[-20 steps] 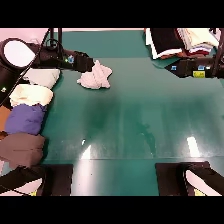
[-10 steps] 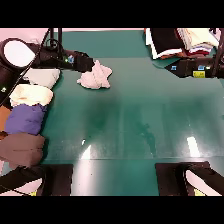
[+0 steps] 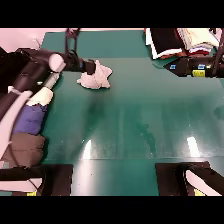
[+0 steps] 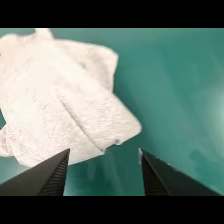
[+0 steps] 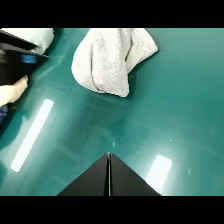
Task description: Fold the shirts.
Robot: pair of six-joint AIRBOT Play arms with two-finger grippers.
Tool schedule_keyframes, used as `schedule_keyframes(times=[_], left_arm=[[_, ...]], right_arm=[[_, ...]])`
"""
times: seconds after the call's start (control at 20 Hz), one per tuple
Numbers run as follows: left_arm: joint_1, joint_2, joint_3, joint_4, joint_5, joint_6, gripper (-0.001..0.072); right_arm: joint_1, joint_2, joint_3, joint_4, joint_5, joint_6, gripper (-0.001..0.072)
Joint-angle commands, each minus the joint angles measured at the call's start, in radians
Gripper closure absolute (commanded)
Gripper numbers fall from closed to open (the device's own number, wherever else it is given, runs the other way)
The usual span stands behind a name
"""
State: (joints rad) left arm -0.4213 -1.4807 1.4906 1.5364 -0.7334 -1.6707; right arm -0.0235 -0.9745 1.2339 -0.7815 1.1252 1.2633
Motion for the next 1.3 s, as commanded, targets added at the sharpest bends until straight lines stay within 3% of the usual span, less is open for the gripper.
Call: schedule_keyframes(times=[0.0, 0.2, 0.4, 0.5, 0.65, 0.8, 1.05, 1.25], left_arm=[[0.002, -0.18, 0.0, 0.084, 0.084, -0.08, 0.018], [0.044, -0.286, 0.001, 0.042, 0.157, -0.184, 0.0179], [0.051, -0.296, 0.001, -0.008, 0.246, -0.18, 0.0186], [0.051, -0.279, 0.008, -0.01, 0.252, -0.177, 0.0678], [0.066, -0.187, 0.084, 0.017, 0.197, -0.106, 0.0684], [0.079, 0.032, 0.166, 0.039, 0.155, -0.021, 0.0685], [0.013, 0.392, 0.175, 0.027, -0.02, 0.006, 0.0685], [-0.155, 0.415, 0.161, 0.021, -0.173, 0.006, 0.0684]], right_arm=[[-0.001, 0.0, 0.001, 0.03, 0.0, 0.0, 0.0699], [-0.001, 0.0, 0.001, 0.03, 0.0, 0.0, 0.0699], [-0.001, 0.0, 0.001, 0.03, 0.0, 0.001, 0.0699], [-0.001, 0.0, 0.001, 0.031, 0.003, 0.001, 0.0699], [-0.001, 0.002, 0.01, 0.032, 0.003, 0.001, 0.0699], [-0.001, 0.004, 0.09, 0.03, 0.015, 0.001, 0.0699], [-0.001, 0.004, 0.265, 0.022, -0.012, 0.001, 0.0699], [-0.001, 0.004, 0.336, 0.022, -0.013, 0.001, 0.0699]])
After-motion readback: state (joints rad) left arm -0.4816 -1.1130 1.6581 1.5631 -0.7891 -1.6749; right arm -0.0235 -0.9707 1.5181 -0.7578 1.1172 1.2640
